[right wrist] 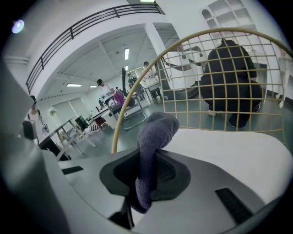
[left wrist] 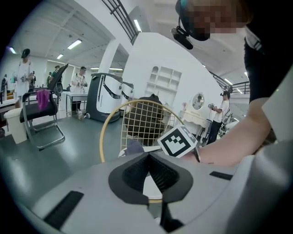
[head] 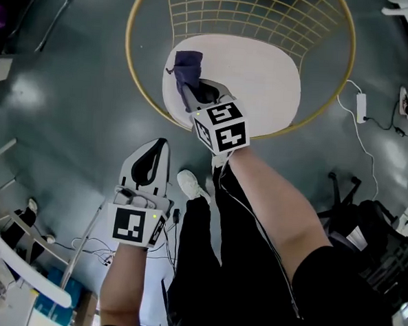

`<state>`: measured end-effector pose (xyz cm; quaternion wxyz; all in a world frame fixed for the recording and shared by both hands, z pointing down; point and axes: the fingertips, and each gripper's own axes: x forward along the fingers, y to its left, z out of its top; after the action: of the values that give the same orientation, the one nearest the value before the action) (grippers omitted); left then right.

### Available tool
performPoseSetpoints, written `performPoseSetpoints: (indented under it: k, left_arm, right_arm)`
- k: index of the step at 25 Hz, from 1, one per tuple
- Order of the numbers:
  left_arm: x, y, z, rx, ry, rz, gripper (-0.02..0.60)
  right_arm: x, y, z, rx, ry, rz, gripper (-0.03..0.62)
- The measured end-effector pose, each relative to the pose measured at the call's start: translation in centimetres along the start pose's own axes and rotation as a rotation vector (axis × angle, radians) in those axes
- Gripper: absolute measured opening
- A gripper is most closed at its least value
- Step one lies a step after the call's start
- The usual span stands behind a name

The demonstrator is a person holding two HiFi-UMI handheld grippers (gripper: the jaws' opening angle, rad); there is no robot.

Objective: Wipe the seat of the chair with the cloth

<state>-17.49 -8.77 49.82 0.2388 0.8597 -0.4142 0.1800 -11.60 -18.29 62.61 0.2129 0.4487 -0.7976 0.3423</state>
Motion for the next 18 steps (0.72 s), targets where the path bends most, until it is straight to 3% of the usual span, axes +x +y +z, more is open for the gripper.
performPoseSetpoints:
  k: [6, 18]
  left_arm:
    - [0.9, 1.1, -0.9, -0.022, 0.001, 0.023, 0.012]
    - [2.1, 0.6, -1.9, -0.035, 0.007, 0.018, 0.012]
  right_arm:
    - [3.8, 1.7, -0.8, 0.035, 0.031, 0.074, 0.061]
    - [4.2, -1.0, -2.6, -0.004, 0.077, 0.000, 0.061]
